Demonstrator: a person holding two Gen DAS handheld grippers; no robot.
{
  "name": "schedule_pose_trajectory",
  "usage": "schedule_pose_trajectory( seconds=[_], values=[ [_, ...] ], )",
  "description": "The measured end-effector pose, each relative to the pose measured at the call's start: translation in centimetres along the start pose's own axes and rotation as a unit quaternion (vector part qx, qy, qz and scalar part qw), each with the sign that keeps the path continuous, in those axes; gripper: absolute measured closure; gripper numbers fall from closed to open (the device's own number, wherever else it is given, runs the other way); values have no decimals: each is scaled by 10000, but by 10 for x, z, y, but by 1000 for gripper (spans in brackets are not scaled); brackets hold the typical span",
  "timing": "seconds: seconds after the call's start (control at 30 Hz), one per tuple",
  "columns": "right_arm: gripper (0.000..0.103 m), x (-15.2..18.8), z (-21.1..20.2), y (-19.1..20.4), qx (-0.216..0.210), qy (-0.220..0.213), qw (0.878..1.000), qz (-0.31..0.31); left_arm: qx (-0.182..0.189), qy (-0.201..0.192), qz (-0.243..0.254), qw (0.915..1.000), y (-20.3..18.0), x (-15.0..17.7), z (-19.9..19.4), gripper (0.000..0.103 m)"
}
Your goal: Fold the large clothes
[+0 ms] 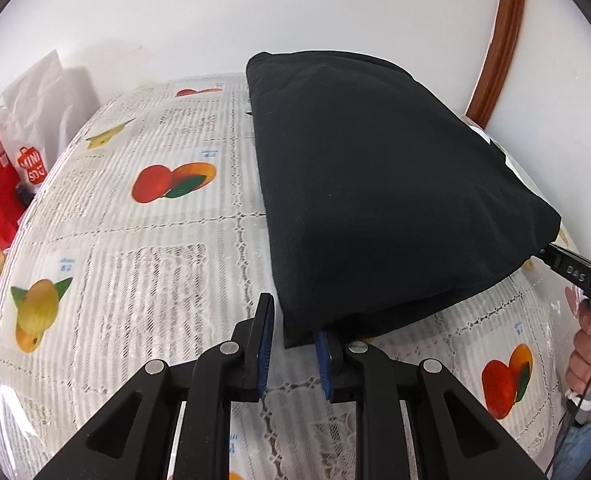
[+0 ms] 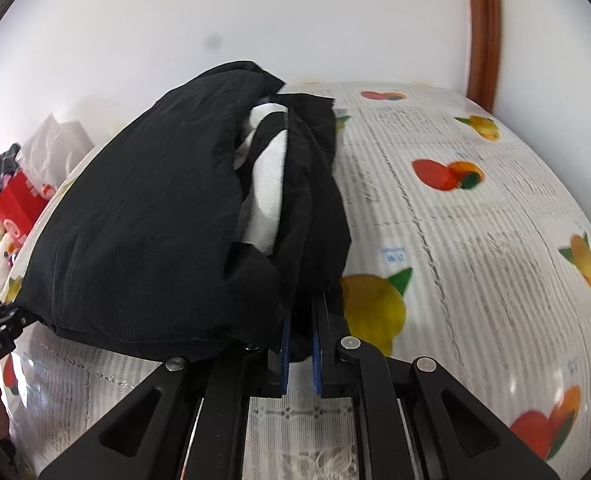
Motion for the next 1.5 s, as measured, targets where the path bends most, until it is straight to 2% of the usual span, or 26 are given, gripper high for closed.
schedule_pose_trajectory(
  seconds=[0.13,0.3,0.33,0.4,0.47,0.53,0.67,0.77,0.83,0.9,0.97,1.1,1.3,1.5],
  values=[
    [91,5,-23,-5,24,-43,9997,226,-27,-56,-14,10000,1,4,-12,84],
    [87,7,-61,0,383,-175,9991,12,9,-182,-52,9998,-5,4,-35,82],
    [80,7,-66,1,407,-186,9990,-3,7,-247,-72,9997,-7,5,-42,72],
    [59,9,-83,7,462,-271,9985,-77,-27,-373,-102,9992,-8,4,-53,59],
    [45,11,-102,15,608,-456,9969,-185,-13,-510,-70,9987,-11,3,-67,55],
    [39,12,-117,21,697,-557,9957,-231,-85,-590,-28,9982,-15,2,-80,50],
    [32,19,-146,29,548,-564,9967,-186,-99,-739,-28,9972,-20,7,-108,43],
    [31,27,-165,36,552,-594,9962,-309,-143,-867,15,9961,-25,13,-131,39],
    [30,33,-180,39,630,-696,9952,-281,-168,-953,7,9953,-27,17,-142,33],
    [16,38,-192,40,665,-737,9948,-236,-209,-1050,24,9942,-31,21,-155,29],
    [10,42,-205,43,707,-843,9935,-277,-269,-1108,60,9935,-34,24,-165,27],
    [4,47,-223,45,982,-906,9904,-344,-243,-1202,120,9924,-41,27,-178,19],
    [2,49,-234,46,1195,-890,9882,-346,-243,-1266,97,9916,-46,26,-185,17],
    [2,48,-236,46,1222,-911,9879,-287,-260,-1258,74,9917,-46,26,-185,17]
  ],
)
Point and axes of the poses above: each gripper's, at about its wrist camera, not at the fingertips, and z roughly the way its jaws point, y to its left, x to its underside, the point moved 1 cm from there along z, roughly the way its jaws point, and after that the axes turned 4 degrees about -y, right-handed, at the moved point
